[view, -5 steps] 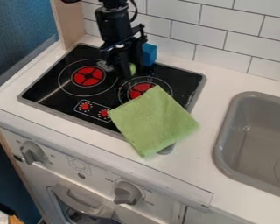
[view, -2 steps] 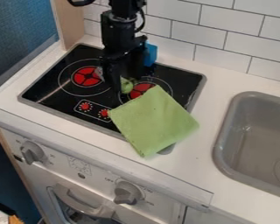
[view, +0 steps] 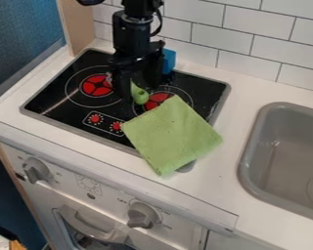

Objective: Moves green spatula from right side to the middle of stove

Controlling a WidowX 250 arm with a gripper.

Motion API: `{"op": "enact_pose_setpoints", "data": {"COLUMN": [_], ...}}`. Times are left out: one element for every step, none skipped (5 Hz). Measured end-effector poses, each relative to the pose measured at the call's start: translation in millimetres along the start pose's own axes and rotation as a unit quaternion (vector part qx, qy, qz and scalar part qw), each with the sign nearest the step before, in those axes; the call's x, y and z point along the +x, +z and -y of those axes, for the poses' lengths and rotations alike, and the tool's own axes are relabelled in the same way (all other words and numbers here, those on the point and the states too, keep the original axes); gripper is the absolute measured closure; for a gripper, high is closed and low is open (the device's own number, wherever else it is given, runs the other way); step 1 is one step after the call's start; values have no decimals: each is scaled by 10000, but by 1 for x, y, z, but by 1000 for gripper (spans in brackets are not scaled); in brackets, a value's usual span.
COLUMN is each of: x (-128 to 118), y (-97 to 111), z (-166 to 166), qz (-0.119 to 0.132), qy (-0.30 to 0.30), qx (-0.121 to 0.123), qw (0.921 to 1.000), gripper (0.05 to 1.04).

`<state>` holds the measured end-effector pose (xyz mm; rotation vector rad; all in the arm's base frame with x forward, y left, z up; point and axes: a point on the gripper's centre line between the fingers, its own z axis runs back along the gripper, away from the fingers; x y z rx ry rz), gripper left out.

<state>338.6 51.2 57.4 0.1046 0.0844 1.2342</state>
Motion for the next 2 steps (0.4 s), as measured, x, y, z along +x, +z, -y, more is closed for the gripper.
{"op": "enact_pose_setpoints", "data": {"x": [0, 3], "y": [42, 68], "z": [-2, -9], "qz": [351, 627], "qy": [-254, -315], "qx": [-235, -472], "qw": [9988, 9964], "gripper": [83, 83]}}
